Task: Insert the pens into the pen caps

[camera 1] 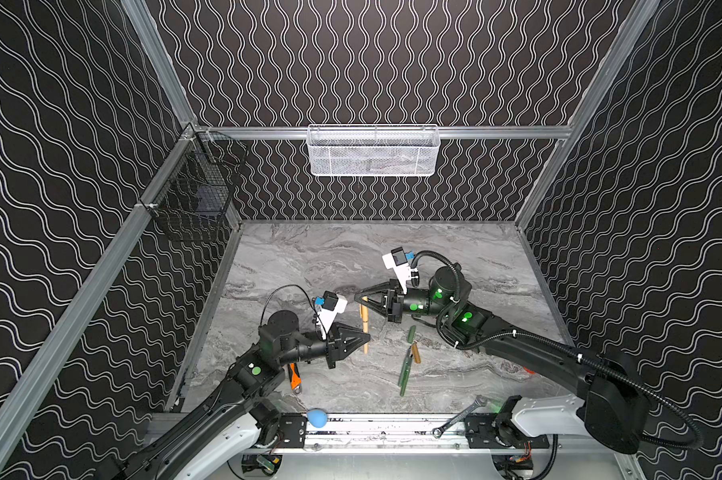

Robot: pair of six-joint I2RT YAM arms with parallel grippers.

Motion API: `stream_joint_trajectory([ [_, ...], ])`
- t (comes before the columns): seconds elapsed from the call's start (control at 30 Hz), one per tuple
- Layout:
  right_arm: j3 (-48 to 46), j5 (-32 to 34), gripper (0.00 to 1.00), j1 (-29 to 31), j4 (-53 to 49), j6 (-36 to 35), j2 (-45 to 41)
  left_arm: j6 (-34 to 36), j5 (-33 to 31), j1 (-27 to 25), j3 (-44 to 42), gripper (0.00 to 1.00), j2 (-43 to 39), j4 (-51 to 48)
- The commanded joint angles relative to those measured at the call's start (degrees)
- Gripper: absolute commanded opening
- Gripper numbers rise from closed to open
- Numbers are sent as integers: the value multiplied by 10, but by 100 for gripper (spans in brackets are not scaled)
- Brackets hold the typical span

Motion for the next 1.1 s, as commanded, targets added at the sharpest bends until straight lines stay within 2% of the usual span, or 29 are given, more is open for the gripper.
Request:
stream_joint_trajectory([
  [0.0, -7, -21, 0, 10, -62, -1, 5, 44, -4, -1, 32, 0, 5, 107],
  [0.47, -22, 8, 0, 31, -131, -31, -19, 95, -19, 1, 126, 0, 14, 102],
  [0.7, -37, 24, 0, 27, -87, 1, -38, 99, -7, 1, 135, 0, 22, 94],
  [0.83, -11, 51, 0, 15, -107, 12, -36, 88, -5, 0, 126, 15, 17, 85],
  [1.0, 16, 86, 0, -29, -155, 16, -33, 82, 3, 0, 114, 61, 1, 44],
  [1.07, 21, 86, 0, -61, -184, 15, -31, 83, 9, 0, 110, 71, -11, 19],
])
